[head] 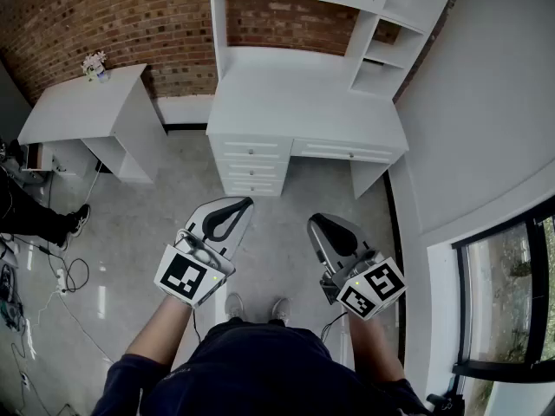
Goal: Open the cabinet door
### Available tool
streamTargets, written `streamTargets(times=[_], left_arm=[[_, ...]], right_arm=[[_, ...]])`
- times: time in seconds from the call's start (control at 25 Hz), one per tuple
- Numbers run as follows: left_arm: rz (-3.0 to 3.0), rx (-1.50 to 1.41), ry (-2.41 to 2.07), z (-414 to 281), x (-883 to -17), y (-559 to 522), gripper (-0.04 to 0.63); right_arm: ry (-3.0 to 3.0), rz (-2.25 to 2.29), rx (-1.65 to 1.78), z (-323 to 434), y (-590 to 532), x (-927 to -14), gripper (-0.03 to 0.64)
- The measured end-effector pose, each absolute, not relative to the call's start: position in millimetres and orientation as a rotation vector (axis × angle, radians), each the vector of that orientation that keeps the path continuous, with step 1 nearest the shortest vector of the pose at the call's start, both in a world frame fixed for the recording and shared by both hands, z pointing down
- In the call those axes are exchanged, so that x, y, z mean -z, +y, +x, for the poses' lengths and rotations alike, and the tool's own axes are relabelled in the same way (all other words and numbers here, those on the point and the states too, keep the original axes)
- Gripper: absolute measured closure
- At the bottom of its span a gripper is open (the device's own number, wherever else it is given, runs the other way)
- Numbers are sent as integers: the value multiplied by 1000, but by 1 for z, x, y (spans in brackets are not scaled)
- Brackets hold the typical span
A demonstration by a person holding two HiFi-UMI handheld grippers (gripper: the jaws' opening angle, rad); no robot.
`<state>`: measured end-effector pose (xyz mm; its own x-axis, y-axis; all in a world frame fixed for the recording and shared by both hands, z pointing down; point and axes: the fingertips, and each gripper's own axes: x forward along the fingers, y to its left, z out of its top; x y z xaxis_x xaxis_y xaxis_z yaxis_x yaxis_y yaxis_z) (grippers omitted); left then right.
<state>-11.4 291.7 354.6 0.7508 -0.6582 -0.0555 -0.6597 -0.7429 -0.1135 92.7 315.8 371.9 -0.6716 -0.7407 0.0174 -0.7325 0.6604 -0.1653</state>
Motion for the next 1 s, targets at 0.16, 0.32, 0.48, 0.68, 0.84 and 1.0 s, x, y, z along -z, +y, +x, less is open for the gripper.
streamTargets(times=[0.16,0.32,0.48,0.68,0.84,1.0], left_arm=[[-2829,18,1089,-15,-362,296,587],[-2827,52,1106,-15,-367,300,586],[-2825,71,1128,-15,-369,303,586],[-2820,51,1156,-10,-368,307,586],[-2799,66,1182,-3,-368,310,586],[-2779,85,1220,5,-369,314,588]], right_arm=[[2790,-1290,220,103,317,-368,570],[2768,-1323,206,117,319,-366,569],[2751,-1363,184,135,321,-365,570],[2722,-1417,201,163,327,-371,570],[2691,-1420,218,180,328,-374,569],[2686,-1408,223,197,332,-376,569]])
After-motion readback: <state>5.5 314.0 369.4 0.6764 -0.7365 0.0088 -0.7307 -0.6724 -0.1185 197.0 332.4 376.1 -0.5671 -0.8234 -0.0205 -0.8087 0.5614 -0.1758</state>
